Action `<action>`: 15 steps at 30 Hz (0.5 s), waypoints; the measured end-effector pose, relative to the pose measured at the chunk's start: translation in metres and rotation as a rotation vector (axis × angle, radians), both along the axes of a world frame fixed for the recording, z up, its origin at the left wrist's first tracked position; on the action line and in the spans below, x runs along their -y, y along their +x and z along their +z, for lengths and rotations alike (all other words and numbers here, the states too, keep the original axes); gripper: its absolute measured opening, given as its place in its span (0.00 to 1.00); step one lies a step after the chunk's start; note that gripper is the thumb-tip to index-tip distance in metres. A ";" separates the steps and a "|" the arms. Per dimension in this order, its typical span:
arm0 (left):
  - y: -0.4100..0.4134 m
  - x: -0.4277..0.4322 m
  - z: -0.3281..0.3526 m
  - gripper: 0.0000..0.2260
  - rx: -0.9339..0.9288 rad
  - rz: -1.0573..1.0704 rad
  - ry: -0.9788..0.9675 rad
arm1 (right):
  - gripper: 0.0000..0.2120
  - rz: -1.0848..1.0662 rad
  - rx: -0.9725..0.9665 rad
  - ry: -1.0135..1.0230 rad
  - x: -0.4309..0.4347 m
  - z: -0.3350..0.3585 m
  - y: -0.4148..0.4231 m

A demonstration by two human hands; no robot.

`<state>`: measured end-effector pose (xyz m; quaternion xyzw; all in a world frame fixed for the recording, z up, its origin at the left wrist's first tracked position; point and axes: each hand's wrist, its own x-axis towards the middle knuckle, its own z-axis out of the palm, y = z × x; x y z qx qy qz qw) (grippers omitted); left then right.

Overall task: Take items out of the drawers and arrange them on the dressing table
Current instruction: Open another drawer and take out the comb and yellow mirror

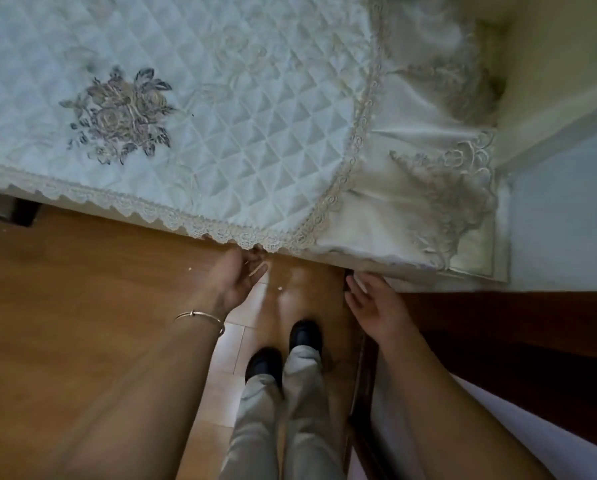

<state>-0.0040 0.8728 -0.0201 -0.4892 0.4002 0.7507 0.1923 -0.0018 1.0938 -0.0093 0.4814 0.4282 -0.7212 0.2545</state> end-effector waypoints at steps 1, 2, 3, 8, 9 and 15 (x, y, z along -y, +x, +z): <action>0.004 0.000 0.001 0.14 -0.002 -0.025 0.009 | 0.07 -0.009 -0.001 -0.004 0.001 0.001 0.003; 0.009 0.000 0.003 0.14 -0.002 -0.021 0.009 | 0.07 -0.027 -0.001 -0.009 0.002 0.001 0.007; 0.016 0.001 0.005 0.13 -0.001 -0.015 0.005 | 0.06 -0.043 -0.003 -0.010 0.003 0.001 0.014; 0.070 0.007 0.020 0.11 0.005 -0.097 0.015 | 0.10 -0.045 0.008 -0.022 0.003 0.011 0.066; 0.082 0.009 0.027 0.09 0.006 -0.154 -0.031 | 0.11 0.010 0.016 0.004 0.005 0.016 0.077; 0.136 0.017 0.113 0.07 -0.326 -0.438 -0.566 | 0.13 0.551 -0.380 0.645 0.027 0.092 0.133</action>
